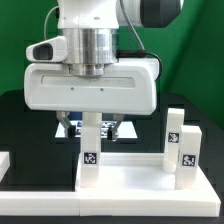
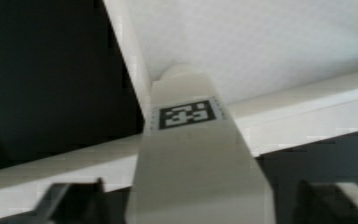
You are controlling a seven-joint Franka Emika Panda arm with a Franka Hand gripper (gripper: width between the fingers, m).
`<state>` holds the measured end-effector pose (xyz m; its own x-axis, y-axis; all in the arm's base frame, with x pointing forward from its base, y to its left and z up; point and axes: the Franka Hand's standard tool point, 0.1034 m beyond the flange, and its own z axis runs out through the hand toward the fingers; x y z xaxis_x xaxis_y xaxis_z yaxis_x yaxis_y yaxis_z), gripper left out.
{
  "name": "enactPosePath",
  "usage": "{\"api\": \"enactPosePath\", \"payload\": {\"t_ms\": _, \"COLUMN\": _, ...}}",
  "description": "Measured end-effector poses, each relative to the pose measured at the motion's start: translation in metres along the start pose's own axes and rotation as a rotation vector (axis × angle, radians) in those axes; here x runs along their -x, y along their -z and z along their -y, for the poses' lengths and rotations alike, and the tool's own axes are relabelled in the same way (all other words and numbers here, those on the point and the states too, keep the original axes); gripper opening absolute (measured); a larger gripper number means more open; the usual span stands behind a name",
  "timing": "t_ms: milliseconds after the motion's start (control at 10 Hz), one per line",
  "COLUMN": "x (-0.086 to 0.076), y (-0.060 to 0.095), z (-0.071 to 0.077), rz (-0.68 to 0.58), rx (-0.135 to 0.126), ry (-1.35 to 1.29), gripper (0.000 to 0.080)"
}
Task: Assemble desk
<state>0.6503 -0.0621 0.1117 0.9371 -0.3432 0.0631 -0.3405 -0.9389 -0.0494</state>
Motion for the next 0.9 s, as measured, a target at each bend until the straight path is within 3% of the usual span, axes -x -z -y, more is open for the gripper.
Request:
{"api": "enactPosePath", "payload": {"t_ms": 100, "x": 0.0000, "y": -0.0001, "z": 0.0000, "rz": 0.000, "rx": 0.000, "ry": -0.078, "gripper": 0.0445}}
{"api": "enactPosePath", "payload": {"t_ms": 200, "x": -0.0001, "y": -0.0001, "z": -0.0005, "rz": 0.000, "rx": 0.000, "ry": -0.164, "gripper": 0.0287}}
{"api": "enactPosePath", "payload": {"t_ms": 700, "x": -0.0003, "y": 0.0001, "z": -0.0032, "rz": 0.014, "rx": -0.004, "ry": -0.882, "gripper": 0.0288}}
{"api": "enactPosePath", "payload": {"t_ms": 900, "x": 0.0006, "y": -0.0010, "z": 0.0005, "rz": 0.049, "rx": -0.042, "ry": -1.227, "gripper": 0.0288}}
